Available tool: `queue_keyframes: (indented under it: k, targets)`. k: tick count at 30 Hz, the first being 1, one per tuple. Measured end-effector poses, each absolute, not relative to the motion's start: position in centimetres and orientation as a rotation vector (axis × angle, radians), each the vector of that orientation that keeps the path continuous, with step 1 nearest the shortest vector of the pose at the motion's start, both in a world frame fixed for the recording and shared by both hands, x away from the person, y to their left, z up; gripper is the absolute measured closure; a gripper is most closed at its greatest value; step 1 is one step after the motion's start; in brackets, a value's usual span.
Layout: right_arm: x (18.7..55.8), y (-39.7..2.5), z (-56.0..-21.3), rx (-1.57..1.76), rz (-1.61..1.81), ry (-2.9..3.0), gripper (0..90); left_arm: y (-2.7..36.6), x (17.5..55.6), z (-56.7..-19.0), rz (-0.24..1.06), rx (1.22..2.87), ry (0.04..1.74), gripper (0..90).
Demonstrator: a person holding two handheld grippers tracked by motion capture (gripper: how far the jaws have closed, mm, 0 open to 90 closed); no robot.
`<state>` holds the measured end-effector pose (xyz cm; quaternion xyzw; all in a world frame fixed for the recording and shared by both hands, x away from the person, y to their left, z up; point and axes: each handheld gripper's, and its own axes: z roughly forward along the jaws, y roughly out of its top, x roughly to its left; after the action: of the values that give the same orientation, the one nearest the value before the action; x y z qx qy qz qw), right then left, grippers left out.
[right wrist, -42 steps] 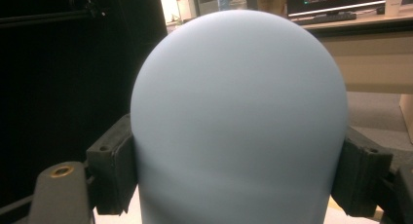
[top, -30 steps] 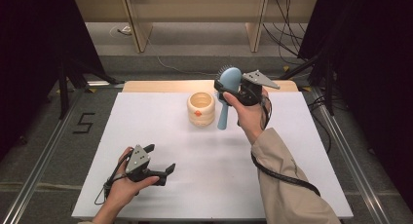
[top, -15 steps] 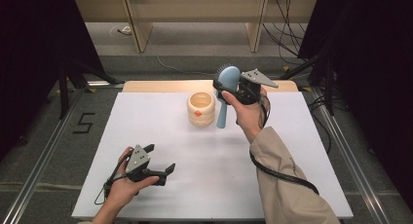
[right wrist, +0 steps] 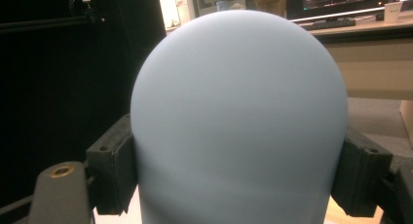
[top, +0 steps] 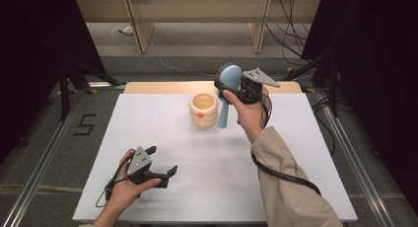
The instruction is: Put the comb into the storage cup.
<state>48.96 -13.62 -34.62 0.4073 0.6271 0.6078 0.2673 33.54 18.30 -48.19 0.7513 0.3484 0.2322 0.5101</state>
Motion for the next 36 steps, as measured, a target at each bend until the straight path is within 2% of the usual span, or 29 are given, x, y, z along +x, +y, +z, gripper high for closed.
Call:
queue_keyframes:
  k: [36]
  targets:
    - [49.62,-12.95,-34.04,1.052,1.661,1.644,20.6,18.32,33.55,-48.2,0.556,1.804,0.845,0.0]
